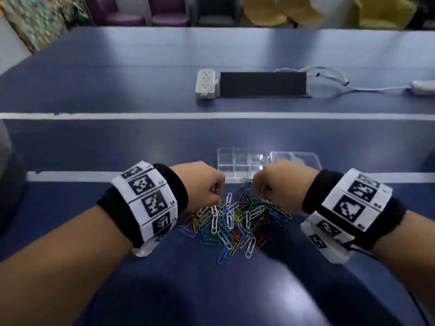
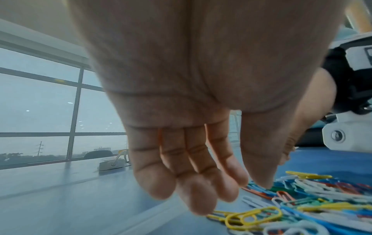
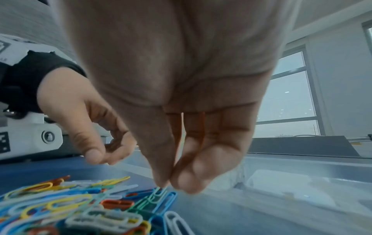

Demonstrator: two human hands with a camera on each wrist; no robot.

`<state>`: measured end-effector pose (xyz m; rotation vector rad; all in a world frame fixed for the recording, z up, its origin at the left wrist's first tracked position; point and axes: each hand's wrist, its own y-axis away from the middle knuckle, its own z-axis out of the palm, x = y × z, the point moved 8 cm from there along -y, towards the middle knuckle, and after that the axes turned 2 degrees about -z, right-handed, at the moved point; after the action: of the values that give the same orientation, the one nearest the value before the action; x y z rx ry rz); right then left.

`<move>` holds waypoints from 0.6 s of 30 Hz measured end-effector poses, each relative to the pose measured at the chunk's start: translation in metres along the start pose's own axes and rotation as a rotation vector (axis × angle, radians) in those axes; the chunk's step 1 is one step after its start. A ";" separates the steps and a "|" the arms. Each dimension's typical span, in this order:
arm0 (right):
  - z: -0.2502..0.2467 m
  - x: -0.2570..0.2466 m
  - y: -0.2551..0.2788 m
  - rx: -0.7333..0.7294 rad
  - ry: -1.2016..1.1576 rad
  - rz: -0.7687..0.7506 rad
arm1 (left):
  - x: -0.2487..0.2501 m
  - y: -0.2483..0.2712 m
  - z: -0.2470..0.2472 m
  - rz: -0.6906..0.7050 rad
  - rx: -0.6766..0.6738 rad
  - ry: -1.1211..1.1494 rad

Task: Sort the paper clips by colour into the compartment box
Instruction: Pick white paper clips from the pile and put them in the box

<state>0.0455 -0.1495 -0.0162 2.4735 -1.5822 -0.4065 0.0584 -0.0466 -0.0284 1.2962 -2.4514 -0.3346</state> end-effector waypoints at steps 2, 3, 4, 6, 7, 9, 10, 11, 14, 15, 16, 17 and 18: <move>-0.005 0.005 -0.004 0.023 -0.001 0.015 | 0.000 -0.008 -0.003 0.001 0.019 -0.029; -0.007 0.008 -0.004 0.027 -0.013 0.018 | 0.002 -0.011 -0.003 0.016 0.029 -0.036; -0.009 0.009 -0.002 0.040 -0.027 0.001 | 0.006 -0.013 -0.005 0.027 0.044 -0.035; -0.005 0.003 0.003 0.018 -0.048 -0.048 | 0.019 -0.017 -0.002 0.091 0.037 -0.044; -0.002 -0.002 0.006 -0.010 -0.054 -0.071 | 0.022 -0.019 -0.001 0.108 0.022 -0.063; 0.004 -0.011 0.008 -0.048 -0.047 -0.121 | 0.027 -0.022 0.001 0.118 -0.014 -0.116; 0.008 -0.013 0.009 -0.065 -0.035 -0.132 | 0.028 -0.024 0.003 0.117 -0.036 -0.143; 0.011 -0.015 0.008 -0.079 -0.022 -0.134 | 0.029 -0.024 0.005 0.115 -0.059 -0.166; 0.018 -0.015 0.007 -0.093 0.025 -0.128 | 0.029 -0.024 0.010 0.109 -0.088 -0.196; 0.019 -0.015 0.008 -0.095 0.033 -0.121 | 0.030 -0.024 0.010 0.109 -0.083 -0.195; 0.020 -0.015 0.008 -0.094 0.039 -0.114 | 0.029 -0.023 0.011 0.105 -0.078 -0.194; 0.020 -0.016 0.009 -0.090 0.041 -0.111 | 0.029 -0.023 0.011 0.102 -0.069 -0.193; 0.019 -0.016 0.010 -0.077 0.039 -0.107 | 0.028 -0.023 0.012 0.094 -0.058 -0.192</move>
<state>0.0241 -0.1389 -0.0288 2.4985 -1.3971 -0.4235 0.0559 -0.0818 -0.0424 1.1686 -2.6297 -0.5237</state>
